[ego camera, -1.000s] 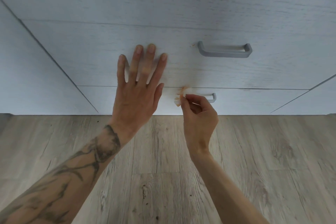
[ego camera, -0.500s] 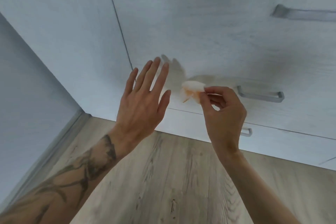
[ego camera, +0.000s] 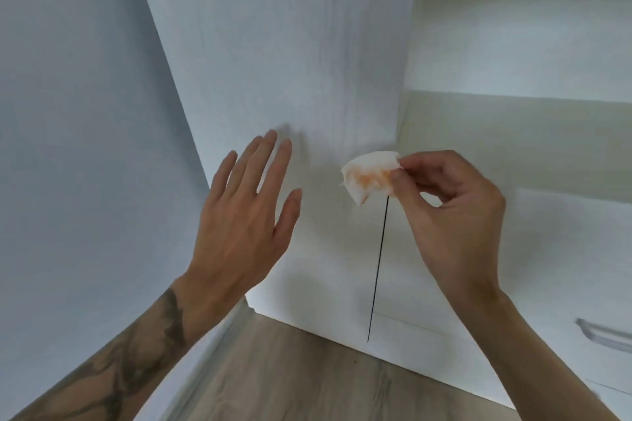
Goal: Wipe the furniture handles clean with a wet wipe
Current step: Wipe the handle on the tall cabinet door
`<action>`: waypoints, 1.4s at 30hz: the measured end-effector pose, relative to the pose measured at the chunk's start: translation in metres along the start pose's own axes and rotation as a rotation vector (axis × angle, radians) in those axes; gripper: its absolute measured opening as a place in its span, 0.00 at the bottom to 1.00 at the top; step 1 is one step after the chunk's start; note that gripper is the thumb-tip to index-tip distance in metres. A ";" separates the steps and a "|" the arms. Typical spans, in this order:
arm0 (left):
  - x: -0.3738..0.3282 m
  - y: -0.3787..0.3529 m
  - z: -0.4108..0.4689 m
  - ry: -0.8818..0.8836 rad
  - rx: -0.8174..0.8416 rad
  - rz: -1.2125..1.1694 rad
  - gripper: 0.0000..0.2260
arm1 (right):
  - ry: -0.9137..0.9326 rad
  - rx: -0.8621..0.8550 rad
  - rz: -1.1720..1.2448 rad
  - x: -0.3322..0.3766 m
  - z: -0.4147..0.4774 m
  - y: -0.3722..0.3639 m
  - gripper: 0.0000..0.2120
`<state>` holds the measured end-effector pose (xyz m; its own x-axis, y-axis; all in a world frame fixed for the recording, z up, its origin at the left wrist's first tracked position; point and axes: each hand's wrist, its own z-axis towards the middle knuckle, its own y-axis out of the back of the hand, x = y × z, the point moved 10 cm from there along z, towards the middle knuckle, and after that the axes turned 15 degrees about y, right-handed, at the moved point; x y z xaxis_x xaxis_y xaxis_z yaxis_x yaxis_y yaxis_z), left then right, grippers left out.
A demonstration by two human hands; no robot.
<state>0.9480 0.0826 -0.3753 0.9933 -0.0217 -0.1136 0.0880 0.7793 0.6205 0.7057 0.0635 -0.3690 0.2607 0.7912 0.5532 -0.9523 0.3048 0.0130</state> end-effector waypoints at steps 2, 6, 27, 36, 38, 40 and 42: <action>0.020 0.011 0.029 -0.025 -0.035 -0.017 0.26 | 0.023 -0.027 -0.030 0.021 0.022 -0.019 0.08; 0.045 0.037 0.091 -0.070 -0.116 -0.099 0.26 | 0.081 -0.093 -0.115 0.067 0.064 -0.042 0.10; 0.060 0.010 0.232 -0.222 -0.270 -0.306 0.30 | 0.290 -0.058 -0.643 0.150 0.174 -0.073 0.12; 0.061 -0.008 0.237 -0.240 -0.384 -0.302 0.31 | 0.358 0.088 -0.683 0.129 0.174 -0.087 0.09; 0.060 -0.008 0.237 -0.248 -0.387 -0.314 0.31 | 0.393 0.074 -0.690 0.127 0.174 -0.082 0.07; 0.060 -0.009 0.237 -0.246 -0.393 -0.311 0.31 | 0.434 0.058 -0.702 0.128 0.173 -0.082 0.06; 0.061 -0.008 0.236 -0.241 -0.397 -0.310 0.31 | 0.480 0.072 -0.700 0.128 0.174 -0.092 0.05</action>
<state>1.0253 -0.0733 -0.2039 0.9184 -0.3941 -0.0347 0.3904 0.8885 0.2412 0.7988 0.0445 -0.1543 0.8168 0.5767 -0.0152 -0.5498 0.7861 0.2825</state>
